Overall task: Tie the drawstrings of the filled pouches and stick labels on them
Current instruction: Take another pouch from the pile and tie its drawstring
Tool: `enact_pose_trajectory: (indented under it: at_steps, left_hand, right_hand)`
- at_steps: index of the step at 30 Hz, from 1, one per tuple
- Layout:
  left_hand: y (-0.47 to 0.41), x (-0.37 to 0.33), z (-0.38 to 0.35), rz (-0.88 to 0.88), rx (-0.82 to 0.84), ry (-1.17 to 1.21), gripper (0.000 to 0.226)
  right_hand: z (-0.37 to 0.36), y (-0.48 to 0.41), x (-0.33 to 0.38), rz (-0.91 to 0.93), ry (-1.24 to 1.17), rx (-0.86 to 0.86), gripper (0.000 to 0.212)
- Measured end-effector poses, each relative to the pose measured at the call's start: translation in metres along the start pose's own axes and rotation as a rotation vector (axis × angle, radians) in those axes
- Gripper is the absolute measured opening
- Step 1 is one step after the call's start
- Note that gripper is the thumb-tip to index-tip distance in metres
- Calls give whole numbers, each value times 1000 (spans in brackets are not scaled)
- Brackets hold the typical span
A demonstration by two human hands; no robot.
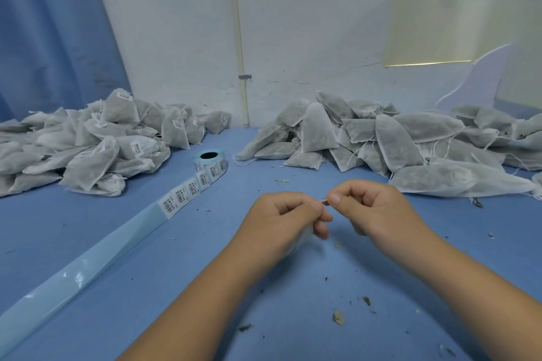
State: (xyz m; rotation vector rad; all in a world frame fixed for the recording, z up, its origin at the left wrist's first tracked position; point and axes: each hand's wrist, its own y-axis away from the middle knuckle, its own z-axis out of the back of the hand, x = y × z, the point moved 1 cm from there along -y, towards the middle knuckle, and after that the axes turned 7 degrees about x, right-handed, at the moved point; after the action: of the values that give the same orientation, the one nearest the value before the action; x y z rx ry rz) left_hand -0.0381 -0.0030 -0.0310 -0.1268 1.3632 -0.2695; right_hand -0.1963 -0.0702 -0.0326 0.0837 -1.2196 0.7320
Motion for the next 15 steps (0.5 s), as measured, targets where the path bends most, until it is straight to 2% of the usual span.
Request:
enact_pose_trajectory:
  at_steps: [3, 9, 15]
  left_hand:
    - [0, -2, 3, -31, -23, 35, 21]
    - [-1, 1, 1, 76, -106, -170, 20]
    - [1, 3, -3, 139, -33, -134, 20]
  right_hand:
    - [-3, 2, 3, 30, 17, -29, 19]
    - [0, 2, 2, 0, 52, -175, 16]
    - [1, 2, 0, 7, 70, -193, 15]
